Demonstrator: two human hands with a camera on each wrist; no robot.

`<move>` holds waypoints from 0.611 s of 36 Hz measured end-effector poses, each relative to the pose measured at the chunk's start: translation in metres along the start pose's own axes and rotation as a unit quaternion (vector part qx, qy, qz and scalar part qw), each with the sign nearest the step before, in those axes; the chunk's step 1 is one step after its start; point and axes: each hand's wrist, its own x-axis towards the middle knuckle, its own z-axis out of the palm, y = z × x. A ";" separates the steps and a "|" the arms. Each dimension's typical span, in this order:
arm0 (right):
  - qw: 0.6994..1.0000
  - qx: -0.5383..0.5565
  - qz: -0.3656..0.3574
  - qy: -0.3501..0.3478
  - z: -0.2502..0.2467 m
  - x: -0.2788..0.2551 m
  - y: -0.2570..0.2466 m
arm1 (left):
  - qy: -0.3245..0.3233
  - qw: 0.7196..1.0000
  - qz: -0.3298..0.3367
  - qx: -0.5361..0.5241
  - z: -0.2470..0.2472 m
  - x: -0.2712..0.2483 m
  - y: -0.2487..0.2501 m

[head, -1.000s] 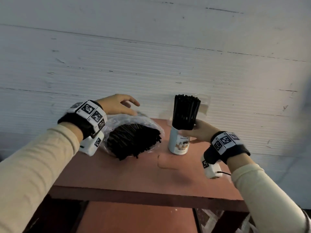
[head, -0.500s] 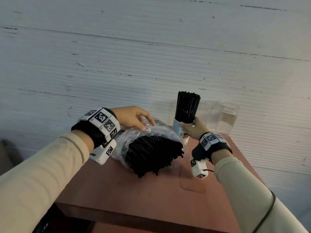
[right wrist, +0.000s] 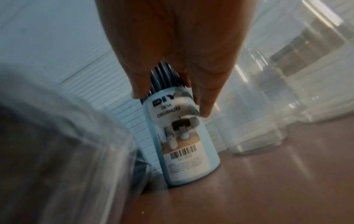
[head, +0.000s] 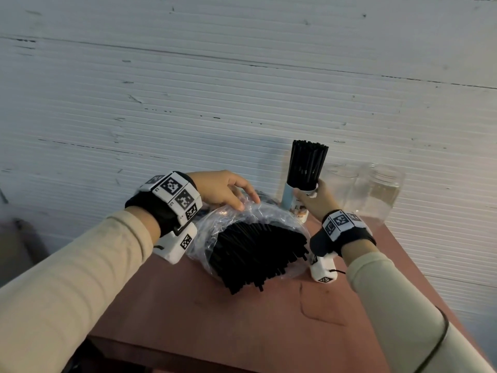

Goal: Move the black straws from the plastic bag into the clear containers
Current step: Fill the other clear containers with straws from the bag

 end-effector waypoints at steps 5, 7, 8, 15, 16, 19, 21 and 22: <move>0.994 -0.064 -0.031 0.084 -0.016 -0.008 0.007 | 0.004 1.000 0.002 0.019 0.002 0.000 0.005; 0.982 -0.089 -0.049 0.161 -0.024 -0.013 0.009 | 0.003 1.000 -0.001 0.021 0.004 0.001 0.006; 0.974 -0.096 -0.048 0.202 -0.028 -0.014 0.009 | 0.003 1.000 0.000 0.020 0.005 0.002 0.006; 0.968 -0.098 0.090 0.212 -0.034 -0.005 0.010 | 0.007 1.000 -0.004 0.015 0.016 0.005 0.006; 0.970 -0.091 0.109 0.196 -0.033 -0.004 0.010 | 0.002 1.000 -0.008 0.020 0.017 0.004 0.005; 0.973 -0.073 0.150 0.158 -0.028 0.000 0.008 | -0.052 0.997 -0.027 0.041 0.020 -0.002 0.010; 0.971 -0.075 0.167 0.155 -0.028 0.002 0.007 | -0.085 0.994 -0.031 0.062 0.023 -0.005 0.013; 0.970 -0.076 0.171 0.157 -0.028 0.003 0.006 | -0.093 0.992 -0.030 0.074 0.024 -0.006 0.013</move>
